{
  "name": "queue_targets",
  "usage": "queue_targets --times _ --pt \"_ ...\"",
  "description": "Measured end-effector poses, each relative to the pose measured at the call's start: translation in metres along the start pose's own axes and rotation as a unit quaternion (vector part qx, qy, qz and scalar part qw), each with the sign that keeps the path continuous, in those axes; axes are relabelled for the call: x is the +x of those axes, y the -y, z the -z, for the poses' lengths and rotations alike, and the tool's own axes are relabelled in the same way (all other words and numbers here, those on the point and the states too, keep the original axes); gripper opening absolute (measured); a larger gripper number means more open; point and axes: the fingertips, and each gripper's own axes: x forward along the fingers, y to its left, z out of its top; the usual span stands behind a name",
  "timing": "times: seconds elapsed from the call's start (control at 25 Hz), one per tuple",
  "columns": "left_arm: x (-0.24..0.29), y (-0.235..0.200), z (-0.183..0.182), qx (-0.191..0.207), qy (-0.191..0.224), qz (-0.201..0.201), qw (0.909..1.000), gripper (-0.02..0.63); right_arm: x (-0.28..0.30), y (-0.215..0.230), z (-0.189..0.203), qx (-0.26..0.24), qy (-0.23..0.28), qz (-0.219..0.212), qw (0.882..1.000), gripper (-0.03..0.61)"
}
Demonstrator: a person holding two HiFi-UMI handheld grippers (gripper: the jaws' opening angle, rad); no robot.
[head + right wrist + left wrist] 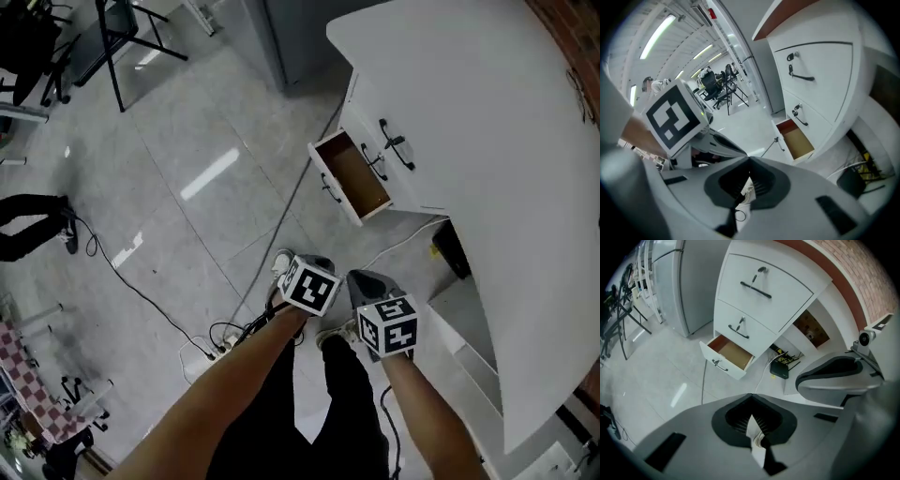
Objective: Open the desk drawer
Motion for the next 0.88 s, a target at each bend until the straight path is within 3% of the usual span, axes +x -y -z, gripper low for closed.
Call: queue_targets --times 0.48,0.88 --pt "-0.088 0.05 -0.028 -0.004 0.013 -0.001 0.9999 0.005 -0.087 -0.032 -0.037 0.033 0.021 0.025 0.999 0.015" --pt "-0.136 0.091 -0.021 0.001 0.012 0.012 0.9999 0.005 -0.146 -0.056 -0.05 0.051 0.041 0.027 0.997 0.015"
